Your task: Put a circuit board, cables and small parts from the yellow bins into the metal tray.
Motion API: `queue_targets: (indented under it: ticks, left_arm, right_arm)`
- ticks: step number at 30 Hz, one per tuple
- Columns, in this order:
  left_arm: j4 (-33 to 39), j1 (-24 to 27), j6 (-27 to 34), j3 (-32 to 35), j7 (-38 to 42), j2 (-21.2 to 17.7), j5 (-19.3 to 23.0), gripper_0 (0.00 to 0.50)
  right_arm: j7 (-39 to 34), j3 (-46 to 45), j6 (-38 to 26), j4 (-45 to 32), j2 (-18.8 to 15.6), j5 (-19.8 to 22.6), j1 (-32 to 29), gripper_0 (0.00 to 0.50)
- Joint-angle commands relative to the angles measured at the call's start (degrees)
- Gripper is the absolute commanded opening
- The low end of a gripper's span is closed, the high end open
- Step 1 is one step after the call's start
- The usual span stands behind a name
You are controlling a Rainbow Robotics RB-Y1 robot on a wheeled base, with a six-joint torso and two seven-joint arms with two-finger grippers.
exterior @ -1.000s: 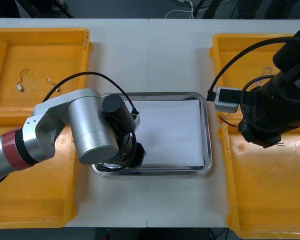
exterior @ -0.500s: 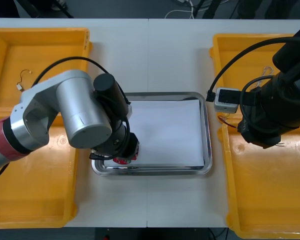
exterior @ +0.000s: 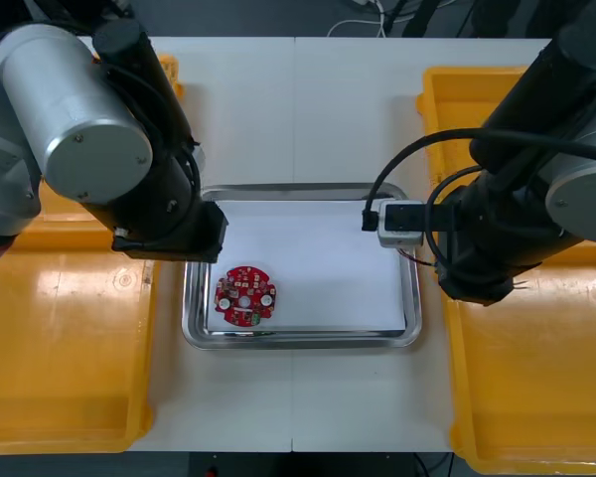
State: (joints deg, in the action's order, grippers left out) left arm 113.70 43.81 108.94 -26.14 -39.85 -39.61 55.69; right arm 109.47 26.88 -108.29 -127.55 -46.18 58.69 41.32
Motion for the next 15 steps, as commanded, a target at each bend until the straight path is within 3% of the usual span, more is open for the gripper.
queue_targets:
  ticks: [1, 6, 15]
  left_arm:
    - [-1.0, 1.9, 1.1, 7.2, -10.2, -1.5, 1.4, 0.500]
    - [-4.5, 1.9, 1.1, 11.9, -15.3, -2.4, 0.6, 0.500]
    - [-12.5, 1.9, 1.1, 19.2, -26.3, -2.9, -6.6, 0.500]
  right_arm:
    - [-1.9, 3.9, 0.4, -1.6, 3.8, -3.4, 4.0, 0.000]
    - [-1.9, 7.7, 0.4, -1.1, 6.4, -7.6, 5.4, 0.000]
    - [-0.9, 11.4, 1.9, 3.1, 10.3, -11.4, 5.8, 0.000]
